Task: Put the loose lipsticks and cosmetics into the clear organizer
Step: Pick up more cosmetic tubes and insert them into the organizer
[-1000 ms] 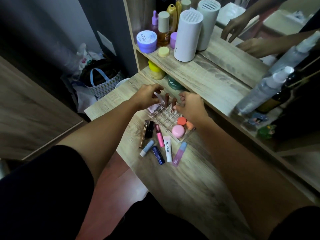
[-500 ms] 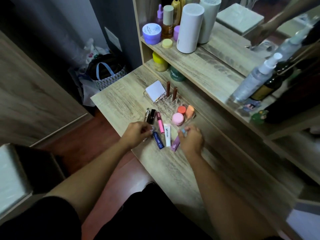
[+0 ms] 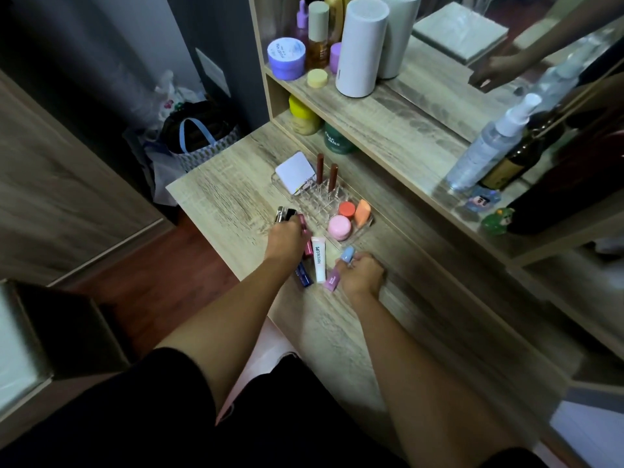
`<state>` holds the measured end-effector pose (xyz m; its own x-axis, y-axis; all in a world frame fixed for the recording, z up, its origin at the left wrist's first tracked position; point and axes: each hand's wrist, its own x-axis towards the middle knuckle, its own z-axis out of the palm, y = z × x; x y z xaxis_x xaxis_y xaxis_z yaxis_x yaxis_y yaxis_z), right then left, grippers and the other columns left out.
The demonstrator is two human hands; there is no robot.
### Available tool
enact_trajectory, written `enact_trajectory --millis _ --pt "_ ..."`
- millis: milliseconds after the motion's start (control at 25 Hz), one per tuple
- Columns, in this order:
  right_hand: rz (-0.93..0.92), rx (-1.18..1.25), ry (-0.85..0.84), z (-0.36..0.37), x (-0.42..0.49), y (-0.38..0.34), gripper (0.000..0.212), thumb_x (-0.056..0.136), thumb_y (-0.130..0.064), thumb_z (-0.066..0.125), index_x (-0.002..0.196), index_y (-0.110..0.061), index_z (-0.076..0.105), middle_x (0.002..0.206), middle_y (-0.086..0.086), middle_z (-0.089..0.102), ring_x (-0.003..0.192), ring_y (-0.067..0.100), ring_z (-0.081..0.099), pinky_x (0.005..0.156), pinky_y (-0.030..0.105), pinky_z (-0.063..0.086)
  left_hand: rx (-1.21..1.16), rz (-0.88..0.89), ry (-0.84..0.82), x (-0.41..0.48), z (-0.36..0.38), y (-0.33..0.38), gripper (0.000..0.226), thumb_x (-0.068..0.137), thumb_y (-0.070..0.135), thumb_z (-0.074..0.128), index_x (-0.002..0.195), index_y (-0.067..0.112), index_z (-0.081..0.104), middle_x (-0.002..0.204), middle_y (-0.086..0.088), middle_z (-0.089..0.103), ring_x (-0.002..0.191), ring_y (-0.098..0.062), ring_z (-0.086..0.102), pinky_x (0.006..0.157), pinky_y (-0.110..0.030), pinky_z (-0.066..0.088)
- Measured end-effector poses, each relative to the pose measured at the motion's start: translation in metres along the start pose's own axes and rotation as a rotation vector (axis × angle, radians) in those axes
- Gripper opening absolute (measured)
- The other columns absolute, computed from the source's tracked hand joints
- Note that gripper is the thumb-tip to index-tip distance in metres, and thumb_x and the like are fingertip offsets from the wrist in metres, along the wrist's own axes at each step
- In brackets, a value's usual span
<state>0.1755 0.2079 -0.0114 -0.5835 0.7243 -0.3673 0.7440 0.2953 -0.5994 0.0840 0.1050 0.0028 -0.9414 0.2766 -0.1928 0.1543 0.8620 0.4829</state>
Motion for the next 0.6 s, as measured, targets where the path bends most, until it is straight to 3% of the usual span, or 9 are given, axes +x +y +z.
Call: enact_trajectory --millis 160,360,480,600 --pt "0.062 0.095 -0.004 0.002 0.003 -0.001 0.034 0.078 -0.026 0.073 0.1 0.0 0.067 0.105 0.019 0.072 0.096 0.031 0.068 0.071 0.025 0.046 -0.016 -0.077 -0.039 0.01 0.008 0.003 0.021 0.089 0.014 0.051 0.104 -0.002 0.052 0.101 -0.03 0.063 0.097 -0.045 0.058 0.079 -0.044 0.048" --pt "0.111 0.139 -0.038 0.002 0.005 -0.002 0.03 0.077 -0.019 0.075 0.101 -0.002 0.068 0.105 0.015 0.073 0.095 0.027 0.069 0.068 0.022 0.042 -0.011 -0.105 -0.032 0.014 0.013 0.008 0.022 0.088 0.013 0.052 0.103 -0.003 0.053 0.1 -0.029 0.064 0.093 -0.041 0.06 0.069 -0.036 0.043" --pt "0.155 0.206 -0.026 -0.006 0.004 -0.001 0.032 0.075 -0.016 0.075 0.104 -0.004 0.066 0.105 0.013 0.073 0.093 0.023 0.069 0.063 0.016 0.038 -0.034 -0.139 -0.043 0.014 0.011 0.013 0.025 0.087 0.012 0.053 0.107 -0.004 0.051 0.105 -0.029 0.062 0.098 -0.043 0.059 0.073 -0.039 0.045" --pt "0.141 0.338 0.01 -0.02 0.004 0.003 0.036 0.072 -0.012 0.078 0.104 -0.006 0.062 0.103 0.013 0.073 0.073 0.014 0.066 0.045 -0.001 0.036 -0.09 -0.233 -0.063 0.017 -0.003 0.014 0.041 0.078 0.017 0.066 0.11 -0.001 0.048 0.108 -0.023 0.061 0.097 -0.04 0.059 0.07 -0.036 0.043"
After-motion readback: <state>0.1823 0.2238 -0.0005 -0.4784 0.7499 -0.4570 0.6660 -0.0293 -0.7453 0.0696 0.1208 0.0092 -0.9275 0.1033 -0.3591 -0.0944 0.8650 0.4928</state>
